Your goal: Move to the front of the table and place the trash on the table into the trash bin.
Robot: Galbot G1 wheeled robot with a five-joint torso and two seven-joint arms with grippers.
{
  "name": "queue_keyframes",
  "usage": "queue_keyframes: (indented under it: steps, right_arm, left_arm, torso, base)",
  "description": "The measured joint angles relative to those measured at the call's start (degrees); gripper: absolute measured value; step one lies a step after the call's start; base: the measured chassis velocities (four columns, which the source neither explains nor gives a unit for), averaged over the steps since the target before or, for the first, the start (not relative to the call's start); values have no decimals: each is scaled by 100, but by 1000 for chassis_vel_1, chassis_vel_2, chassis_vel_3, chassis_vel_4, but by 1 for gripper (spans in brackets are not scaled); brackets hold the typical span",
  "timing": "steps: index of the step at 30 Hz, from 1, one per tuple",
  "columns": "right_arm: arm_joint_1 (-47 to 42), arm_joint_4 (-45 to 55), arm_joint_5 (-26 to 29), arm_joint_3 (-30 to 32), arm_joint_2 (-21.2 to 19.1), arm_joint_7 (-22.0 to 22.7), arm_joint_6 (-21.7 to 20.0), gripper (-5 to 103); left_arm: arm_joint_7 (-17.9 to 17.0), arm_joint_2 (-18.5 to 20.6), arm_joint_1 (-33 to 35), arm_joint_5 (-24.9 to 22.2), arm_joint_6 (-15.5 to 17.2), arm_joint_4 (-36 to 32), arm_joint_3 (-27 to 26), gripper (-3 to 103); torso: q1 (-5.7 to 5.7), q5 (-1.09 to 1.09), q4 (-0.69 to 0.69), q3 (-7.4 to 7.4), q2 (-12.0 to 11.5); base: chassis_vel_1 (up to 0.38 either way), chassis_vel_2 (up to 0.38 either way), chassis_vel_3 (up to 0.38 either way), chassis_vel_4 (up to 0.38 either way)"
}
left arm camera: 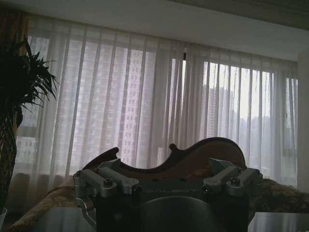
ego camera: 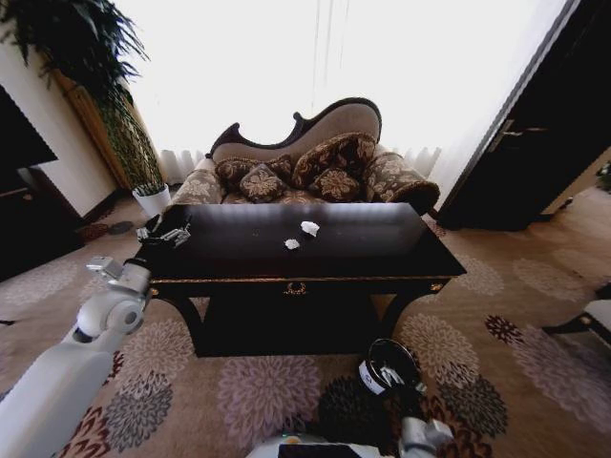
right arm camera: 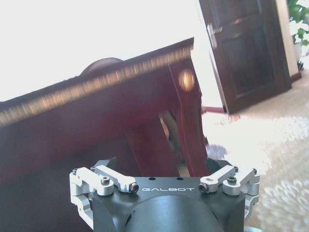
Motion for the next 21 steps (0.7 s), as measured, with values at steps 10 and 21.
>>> queue_keyframes:
  steps: [10, 21]
  right_arm:
    - [-262, 1564, -230, 20, -267, 16, -209, 100]
    - [1074, 1735, -524, -410, -1678, 280, -1287, 100]
  left_arm:
    - [0, 0, 0, 0, 0, 1, 0, 100]
    - [0, 0, 0, 0, 0, 0, 0, 100]
  torso:
    - [1, 1, 1, 1, 0]
    - [2, 4, 3, 2, -2]
  base:
    - [0, 0, 0, 0]
    - [0, 0, 0, 0]
